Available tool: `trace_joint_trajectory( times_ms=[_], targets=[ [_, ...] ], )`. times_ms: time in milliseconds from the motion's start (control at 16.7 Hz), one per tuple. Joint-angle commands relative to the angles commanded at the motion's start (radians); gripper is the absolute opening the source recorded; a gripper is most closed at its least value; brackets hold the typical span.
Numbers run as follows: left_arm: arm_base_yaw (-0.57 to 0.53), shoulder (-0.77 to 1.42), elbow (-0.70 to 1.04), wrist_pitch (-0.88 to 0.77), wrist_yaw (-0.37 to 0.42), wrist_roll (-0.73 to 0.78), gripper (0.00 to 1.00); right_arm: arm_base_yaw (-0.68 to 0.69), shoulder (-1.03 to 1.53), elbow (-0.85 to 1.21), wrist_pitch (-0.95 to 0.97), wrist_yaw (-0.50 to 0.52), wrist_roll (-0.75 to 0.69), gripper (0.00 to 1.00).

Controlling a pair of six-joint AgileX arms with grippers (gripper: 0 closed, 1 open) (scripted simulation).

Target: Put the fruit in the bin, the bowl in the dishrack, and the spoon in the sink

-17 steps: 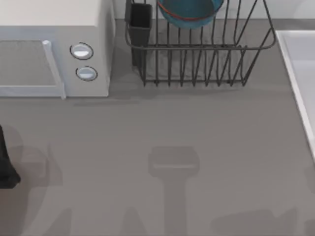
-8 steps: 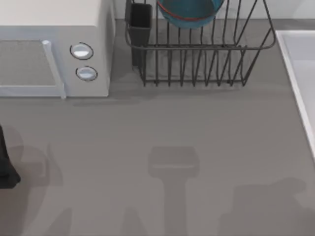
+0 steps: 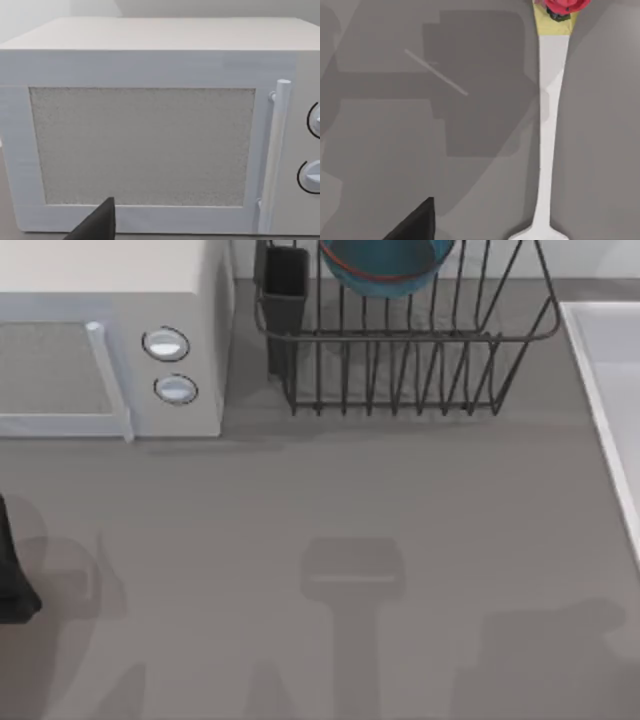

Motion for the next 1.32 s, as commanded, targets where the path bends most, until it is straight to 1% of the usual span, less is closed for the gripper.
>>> trace_joint_trajectory(
  times_ms=[180, 540, 660, 900, 1320],
  targets=[
    [0.000, 0.000, 0.000, 0.000, 0.000, 0.000, 1.00, 0.000, 0.047, -0.054, 0.099, 0.000, 0.003, 1.00],
    [0.000, 0.000, 0.000, 0.000, 0.000, 0.000, 1.00, 0.001, 0.190, -0.210, 0.407, 0.000, 0.006, 1.00],
    [0.000, 0.000, 0.000, 0.000, 0.000, 0.000, 1.00, 0.001, 0.214, -0.235, 0.451, 0.000, 0.006, 1.00],
    [0.000, 0.000, 0.000, 0.000, 0.000, 0.000, 1.00, 0.001, 0.217, -0.238, 0.457, 0.000, 0.007, 1.00],
    [0.000, 0.000, 0.000, 0.000, 0.000, 0.000, 1.00, 0.001, 0.217, -0.238, 0.457, 0.000, 0.007, 0.47]
  ],
)
